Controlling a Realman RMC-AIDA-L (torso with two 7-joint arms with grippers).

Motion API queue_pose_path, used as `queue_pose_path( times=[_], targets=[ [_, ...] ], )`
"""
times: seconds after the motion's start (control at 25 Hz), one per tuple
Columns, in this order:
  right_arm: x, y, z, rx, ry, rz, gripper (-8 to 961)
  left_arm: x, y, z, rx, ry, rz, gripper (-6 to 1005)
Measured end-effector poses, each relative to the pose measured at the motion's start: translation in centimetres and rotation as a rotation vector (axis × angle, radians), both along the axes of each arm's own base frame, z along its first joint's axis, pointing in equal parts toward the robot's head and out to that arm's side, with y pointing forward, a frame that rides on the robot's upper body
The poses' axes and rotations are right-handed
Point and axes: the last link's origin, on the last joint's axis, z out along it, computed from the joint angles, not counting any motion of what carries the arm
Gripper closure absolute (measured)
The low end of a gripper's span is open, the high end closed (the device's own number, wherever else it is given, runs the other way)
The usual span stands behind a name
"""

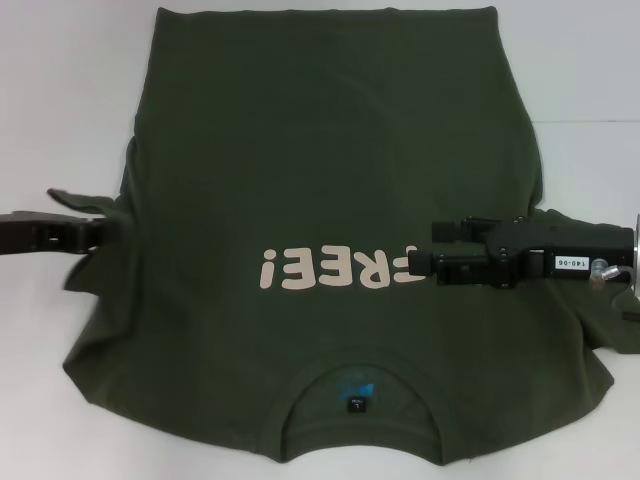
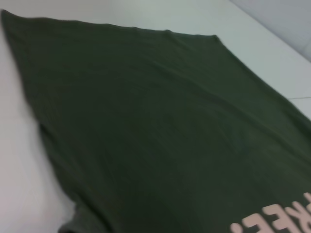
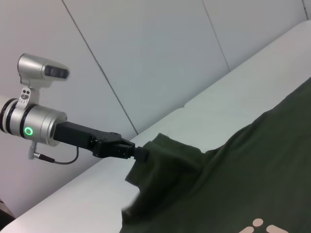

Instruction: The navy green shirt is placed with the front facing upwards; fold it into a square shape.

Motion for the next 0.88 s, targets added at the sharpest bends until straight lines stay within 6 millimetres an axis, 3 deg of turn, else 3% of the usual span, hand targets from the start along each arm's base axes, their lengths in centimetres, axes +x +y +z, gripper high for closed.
queue_pose_path(
  times=[0.32, 0.52, 0.68, 0.88],
  targets=[
    [0.1, 0.0, 0.1, -0.001, -0.002, 0.002, 49, 2.9, 1.6, -3.8, -0.073, -0.111, 0.012, 953],
    [0.0, -0.2, 0.0, -0.004, -0.001, 0.012, 49, 3.1, 2.3, -6.4, -0.082, -0.174, 0.039, 871],
    [0.2, -0.3, -0.1, -0.008, 0.001, 0.005, 49, 3.2, 2.1, -6.9, -0.074, -0.218, 0.027, 790],
    [0.5, -0.4, 0.1, -0.004, 0.002, -0.003, 49, 2.7, 1.7, -6.0, -0.035, -0.251, 0.026, 689]
  ],
)
